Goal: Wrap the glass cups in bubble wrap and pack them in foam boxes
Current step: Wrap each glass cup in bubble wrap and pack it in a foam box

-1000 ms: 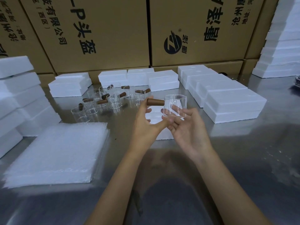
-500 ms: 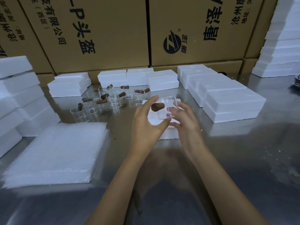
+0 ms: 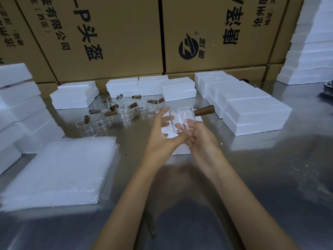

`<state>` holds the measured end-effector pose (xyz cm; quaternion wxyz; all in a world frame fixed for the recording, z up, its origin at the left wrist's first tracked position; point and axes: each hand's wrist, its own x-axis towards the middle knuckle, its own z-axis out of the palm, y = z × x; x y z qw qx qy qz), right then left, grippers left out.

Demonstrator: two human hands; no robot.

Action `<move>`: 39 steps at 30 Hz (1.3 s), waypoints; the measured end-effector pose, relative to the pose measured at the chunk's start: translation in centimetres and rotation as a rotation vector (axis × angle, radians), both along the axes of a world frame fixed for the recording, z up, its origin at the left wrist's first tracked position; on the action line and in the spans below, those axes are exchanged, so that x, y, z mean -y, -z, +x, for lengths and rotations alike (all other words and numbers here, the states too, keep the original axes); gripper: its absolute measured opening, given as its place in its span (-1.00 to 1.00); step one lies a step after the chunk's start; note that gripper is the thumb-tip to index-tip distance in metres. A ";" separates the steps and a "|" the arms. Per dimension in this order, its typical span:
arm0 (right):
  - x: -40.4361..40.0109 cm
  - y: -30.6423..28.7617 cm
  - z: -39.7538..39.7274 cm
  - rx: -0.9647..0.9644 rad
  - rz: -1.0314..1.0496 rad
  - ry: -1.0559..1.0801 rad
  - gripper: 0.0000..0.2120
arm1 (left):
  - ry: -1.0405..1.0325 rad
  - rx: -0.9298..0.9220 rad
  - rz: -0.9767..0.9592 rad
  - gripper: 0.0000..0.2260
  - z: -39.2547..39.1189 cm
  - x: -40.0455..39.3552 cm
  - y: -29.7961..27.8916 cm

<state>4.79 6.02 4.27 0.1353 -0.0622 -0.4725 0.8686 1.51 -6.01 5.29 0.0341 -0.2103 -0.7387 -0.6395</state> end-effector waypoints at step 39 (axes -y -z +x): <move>-2.2 0.0 0.3 -0.126 0.271 0.150 -0.88 | -0.226 -0.419 -0.213 -0.41 -1.3 0.5 1.5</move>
